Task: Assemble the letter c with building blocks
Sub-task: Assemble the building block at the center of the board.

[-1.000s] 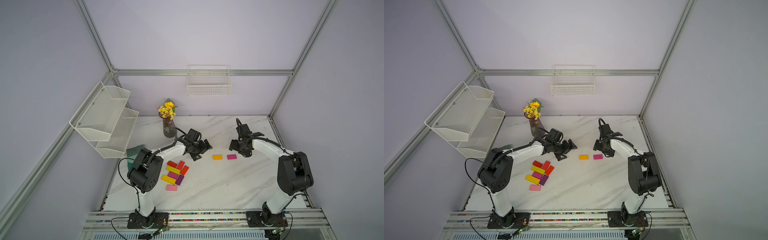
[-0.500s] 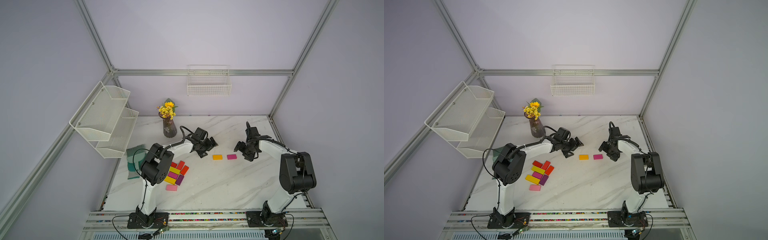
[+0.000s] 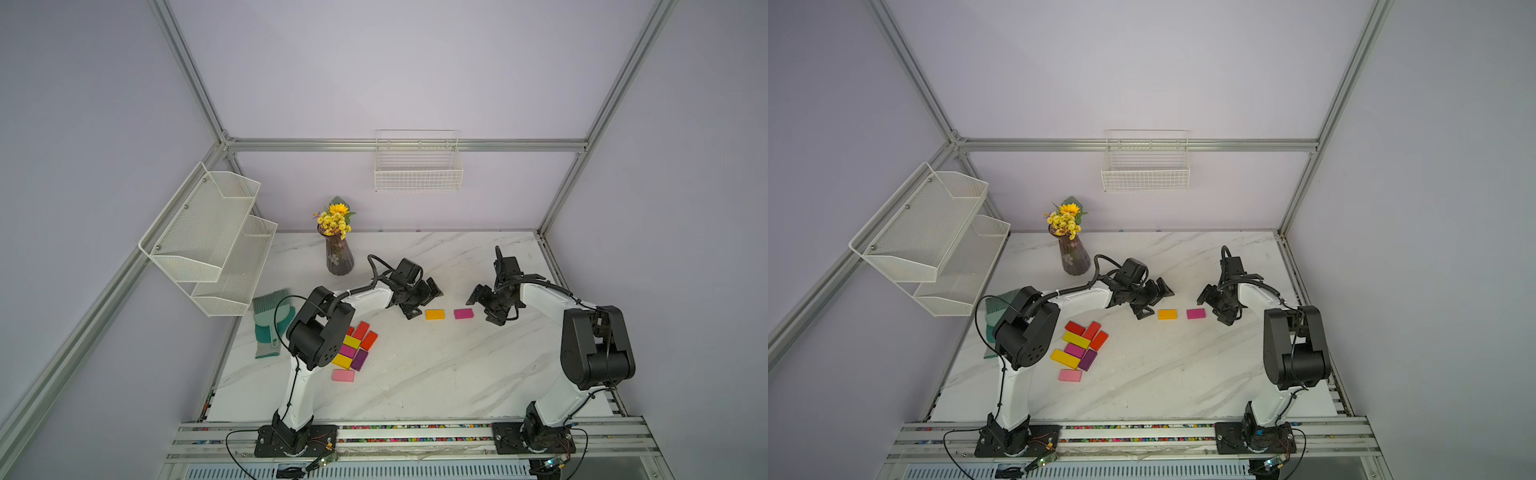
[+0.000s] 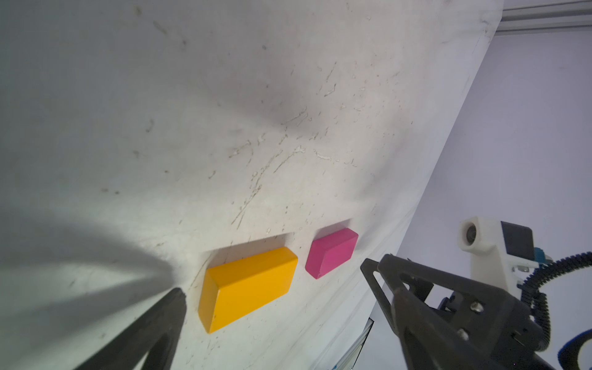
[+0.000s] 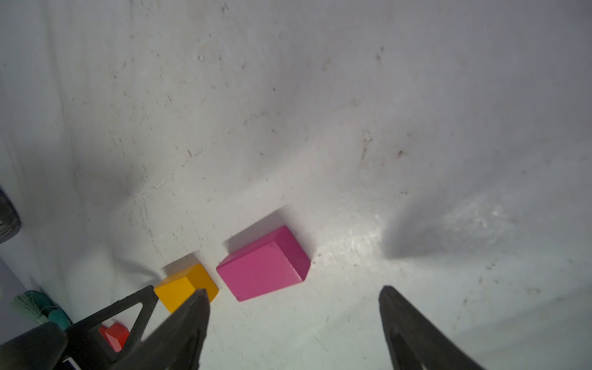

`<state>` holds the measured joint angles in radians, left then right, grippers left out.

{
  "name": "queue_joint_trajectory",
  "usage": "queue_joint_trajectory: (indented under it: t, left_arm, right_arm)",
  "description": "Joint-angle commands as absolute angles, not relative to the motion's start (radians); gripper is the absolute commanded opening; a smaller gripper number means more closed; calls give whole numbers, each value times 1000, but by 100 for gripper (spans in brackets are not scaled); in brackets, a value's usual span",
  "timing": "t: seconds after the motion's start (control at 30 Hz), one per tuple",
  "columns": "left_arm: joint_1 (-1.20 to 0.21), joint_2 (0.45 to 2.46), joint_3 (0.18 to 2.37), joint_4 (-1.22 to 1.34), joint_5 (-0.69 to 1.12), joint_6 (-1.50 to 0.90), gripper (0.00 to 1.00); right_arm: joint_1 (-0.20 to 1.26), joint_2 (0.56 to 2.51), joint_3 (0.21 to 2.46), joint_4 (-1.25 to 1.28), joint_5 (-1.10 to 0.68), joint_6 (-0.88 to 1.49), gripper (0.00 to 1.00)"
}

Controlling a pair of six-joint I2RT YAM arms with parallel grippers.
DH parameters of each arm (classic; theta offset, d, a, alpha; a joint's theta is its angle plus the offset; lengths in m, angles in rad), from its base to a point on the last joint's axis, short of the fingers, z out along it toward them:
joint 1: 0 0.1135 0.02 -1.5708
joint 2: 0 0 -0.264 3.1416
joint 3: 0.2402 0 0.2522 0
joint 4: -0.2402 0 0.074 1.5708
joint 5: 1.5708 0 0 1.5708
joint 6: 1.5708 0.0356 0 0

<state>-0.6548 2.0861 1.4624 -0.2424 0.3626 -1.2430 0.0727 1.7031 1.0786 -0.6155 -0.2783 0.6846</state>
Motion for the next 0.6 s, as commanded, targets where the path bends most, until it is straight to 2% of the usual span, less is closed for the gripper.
queue_joint_trajectory:
  t: [0.0,0.57]
  left_arm:
    - [-668,2088,1484,-205,368,-1267,100]
    - [-686,2121,1510,-187,356,-1288,100]
  right_arm:
    - [60,1687,1080,-595,-285,698,85]
    - [43,1726,1080,-572,-320,701,85]
